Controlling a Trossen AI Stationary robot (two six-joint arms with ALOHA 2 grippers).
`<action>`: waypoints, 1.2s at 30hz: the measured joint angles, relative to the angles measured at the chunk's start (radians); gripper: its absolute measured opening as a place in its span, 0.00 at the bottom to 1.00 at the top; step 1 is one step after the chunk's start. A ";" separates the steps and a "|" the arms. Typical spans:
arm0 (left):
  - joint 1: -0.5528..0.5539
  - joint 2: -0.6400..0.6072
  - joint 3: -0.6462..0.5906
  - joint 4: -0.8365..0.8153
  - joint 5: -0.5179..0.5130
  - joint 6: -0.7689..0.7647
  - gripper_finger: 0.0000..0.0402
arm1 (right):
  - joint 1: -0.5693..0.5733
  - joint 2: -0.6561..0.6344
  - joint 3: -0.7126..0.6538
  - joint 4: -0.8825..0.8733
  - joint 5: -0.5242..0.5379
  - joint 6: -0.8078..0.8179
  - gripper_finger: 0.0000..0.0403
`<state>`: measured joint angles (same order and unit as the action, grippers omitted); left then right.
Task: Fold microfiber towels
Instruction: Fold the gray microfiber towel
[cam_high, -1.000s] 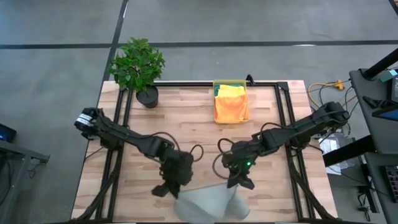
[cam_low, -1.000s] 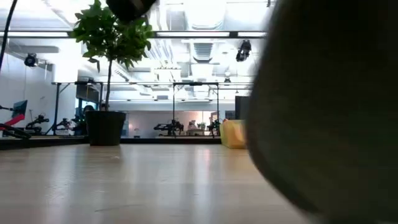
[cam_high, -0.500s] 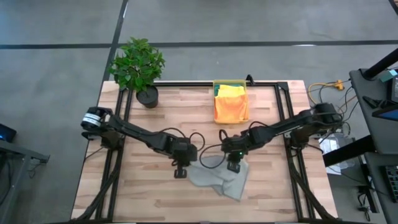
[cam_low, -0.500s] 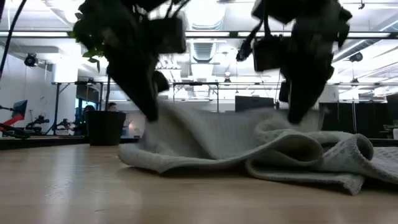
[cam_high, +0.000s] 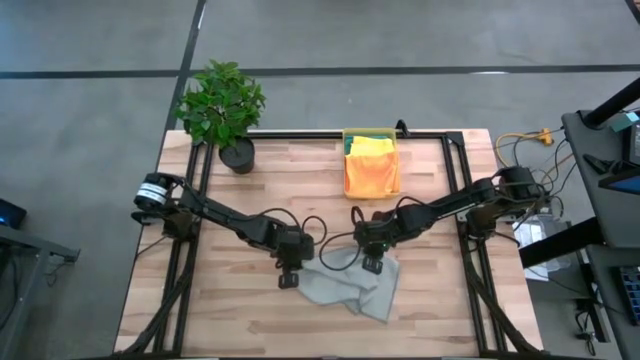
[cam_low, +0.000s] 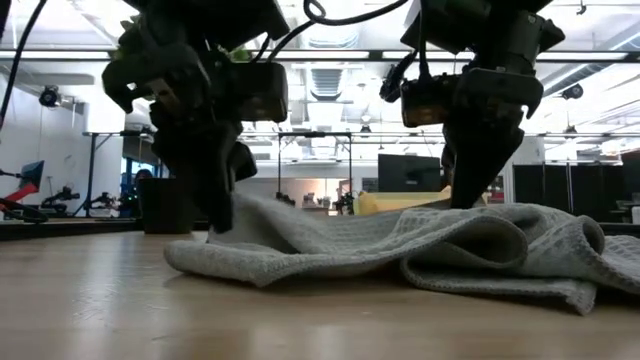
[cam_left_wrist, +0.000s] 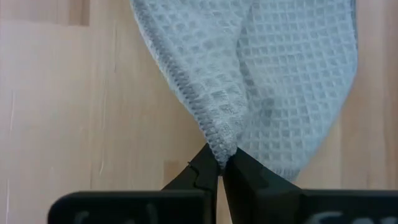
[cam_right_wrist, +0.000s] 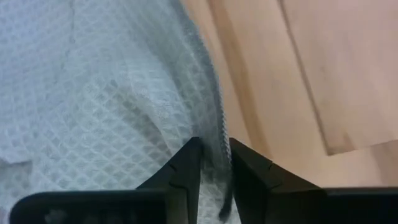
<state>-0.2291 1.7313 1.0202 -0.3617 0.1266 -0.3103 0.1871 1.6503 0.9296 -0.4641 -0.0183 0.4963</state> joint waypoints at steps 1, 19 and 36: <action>0.000 0.000 0.000 0.006 0.000 0.000 0.00 | 0.000 -0.003 0.000 -0.003 0.012 -0.001 0.17; 0.000 -0.024 0.001 0.014 0.032 0.002 0.00 | 0.002 -0.073 0.096 -0.103 0.104 -0.123 0.02; 0.008 -0.416 0.053 -0.263 -0.239 0.191 0.00 | 0.000 -0.248 0.549 -0.580 0.363 -0.314 0.02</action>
<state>-0.2214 1.3150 1.0732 -0.6243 -0.1121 -0.1194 0.1867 1.4028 1.4787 -1.0437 0.3451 0.1823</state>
